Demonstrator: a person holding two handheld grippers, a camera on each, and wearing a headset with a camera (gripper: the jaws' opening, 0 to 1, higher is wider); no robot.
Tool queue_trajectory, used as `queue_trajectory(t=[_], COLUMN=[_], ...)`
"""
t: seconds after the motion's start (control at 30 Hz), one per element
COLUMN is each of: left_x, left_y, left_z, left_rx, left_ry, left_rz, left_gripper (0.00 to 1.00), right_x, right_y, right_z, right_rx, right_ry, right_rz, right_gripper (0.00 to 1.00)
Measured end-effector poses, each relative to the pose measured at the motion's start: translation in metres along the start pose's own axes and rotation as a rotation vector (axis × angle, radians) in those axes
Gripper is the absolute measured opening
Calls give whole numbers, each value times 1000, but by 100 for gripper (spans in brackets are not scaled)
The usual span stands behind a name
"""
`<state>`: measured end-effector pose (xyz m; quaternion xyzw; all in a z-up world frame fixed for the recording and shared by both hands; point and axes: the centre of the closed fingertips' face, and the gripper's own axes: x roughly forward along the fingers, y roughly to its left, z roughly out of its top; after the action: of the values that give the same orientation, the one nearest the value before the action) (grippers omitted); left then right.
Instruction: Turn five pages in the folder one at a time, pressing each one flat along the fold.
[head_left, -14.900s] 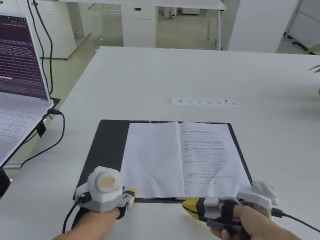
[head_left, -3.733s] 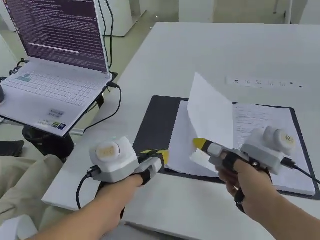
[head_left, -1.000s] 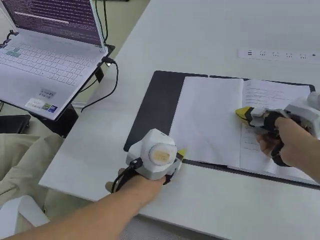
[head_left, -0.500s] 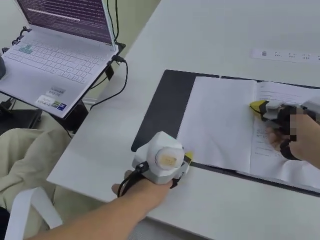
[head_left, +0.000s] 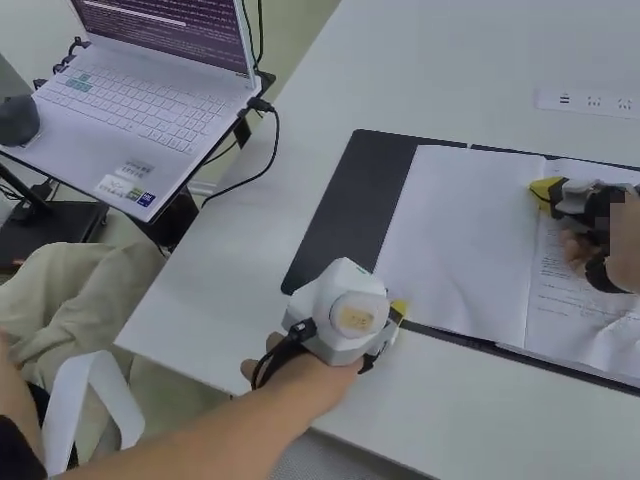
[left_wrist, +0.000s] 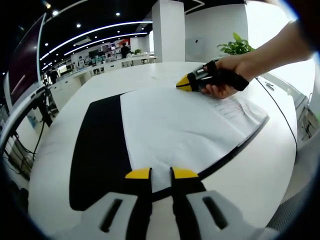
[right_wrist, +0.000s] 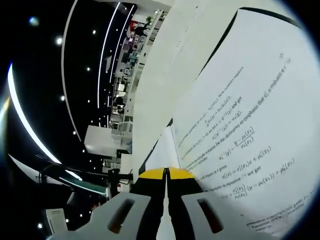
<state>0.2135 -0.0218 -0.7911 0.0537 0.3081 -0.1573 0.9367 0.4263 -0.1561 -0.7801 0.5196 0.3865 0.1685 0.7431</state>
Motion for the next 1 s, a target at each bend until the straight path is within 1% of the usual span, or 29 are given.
queue_trajectory(t=[0.07, 0.23, 0.27, 0.43, 0.57, 0.7, 0.83, 0.93, 1.0], left_x=[0, 1, 1, 0, 0, 0, 0, 0, -1], left_y=[0, 1, 1, 1, 0, 0, 1, 0, 0], left_z=[0, -1, -1, -1, -1, -1, -1, -1, -1], left_rx=[1, 4, 3, 2, 0, 3, 2, 2, 0], left_ry=[0, -1, -1, -4, -5, -4, -4, -5, -6], left_rz=[0, -1, -1, -1, 0, -1, -2, -2, -2], left_gripper=[12, 12, 13, 13, 12, 13, 12, 12, 12], right_x=[6, 12, 13, 16, 22, 24, 24, 22, 21], right_y=[-1, 0, 0, 3, 3, 3, 3, 4, 3], right_z=[8, 17, 21, 28, 39, 46, 47, 42, 39], right_rx=[0, 49, 64, 94, 123, 144, 156, 150, 141], right_ry=[-11, -51, -64, -109, -156, -196, -192, -170, -145], right_rz=[-1, 6, 9, 14, 17, 20, 27, 31, 33], right_gripper=[0, 0, 0, 0, 0, 0, 0, 0, 0])
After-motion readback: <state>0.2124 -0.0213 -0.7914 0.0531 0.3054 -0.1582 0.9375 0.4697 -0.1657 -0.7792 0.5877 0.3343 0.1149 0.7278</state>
